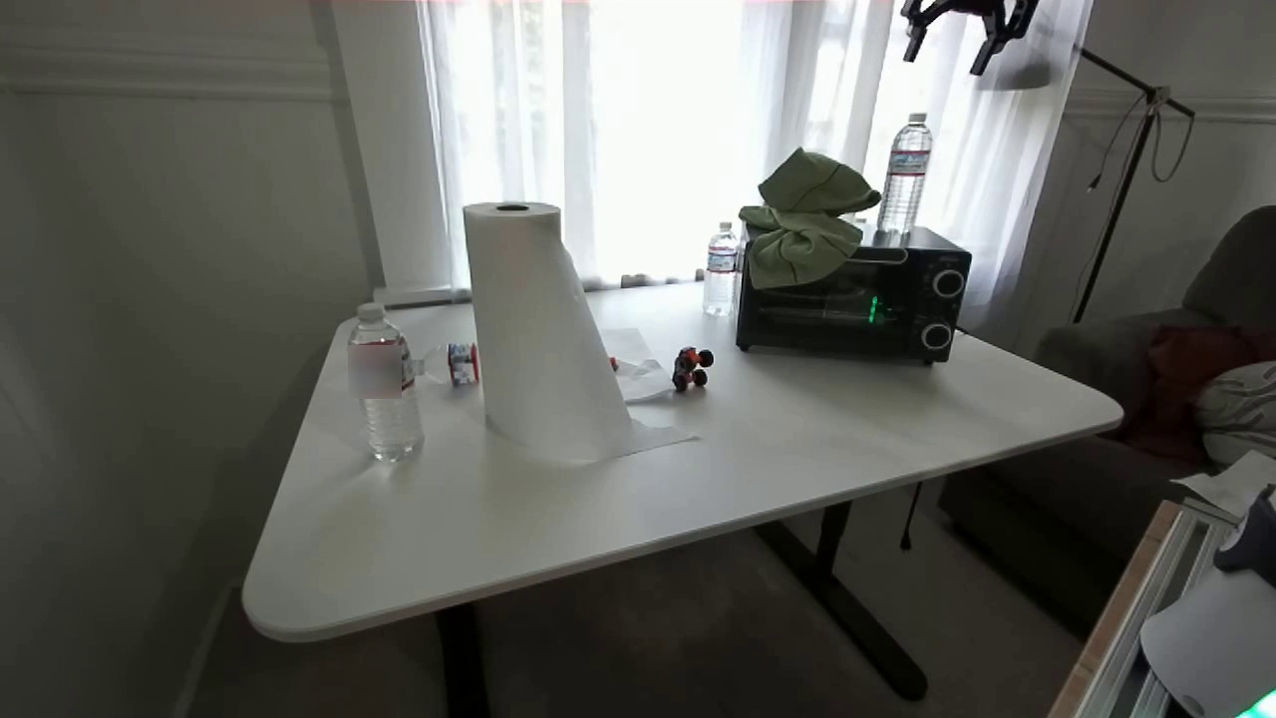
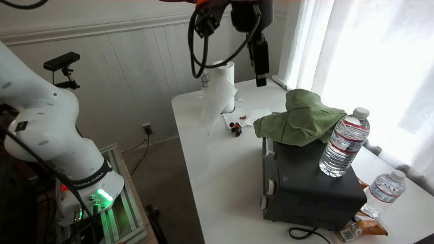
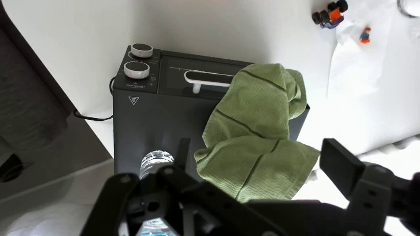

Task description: Pick up the green towel and put it on top of the oven

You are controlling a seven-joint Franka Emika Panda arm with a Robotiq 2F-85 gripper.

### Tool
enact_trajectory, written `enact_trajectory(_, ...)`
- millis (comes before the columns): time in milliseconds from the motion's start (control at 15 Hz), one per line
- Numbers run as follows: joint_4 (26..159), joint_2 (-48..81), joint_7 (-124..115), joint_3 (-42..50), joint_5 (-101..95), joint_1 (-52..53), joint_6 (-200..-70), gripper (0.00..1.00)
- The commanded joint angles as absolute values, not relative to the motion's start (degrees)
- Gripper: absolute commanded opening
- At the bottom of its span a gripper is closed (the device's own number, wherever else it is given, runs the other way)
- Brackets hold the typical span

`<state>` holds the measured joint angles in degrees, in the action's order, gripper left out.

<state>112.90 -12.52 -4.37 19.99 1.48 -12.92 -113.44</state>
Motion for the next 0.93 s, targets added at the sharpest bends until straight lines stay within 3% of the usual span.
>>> enact_trajectory(0, 112.8, -12.9, -3.2, 18.9, 1.7, -14.2, -112.7, 1.00)
enact_trajectory(867, 113.6, -13.5, -2.1, 18.8, 1.4, -14.1, -112.5, 1.00)
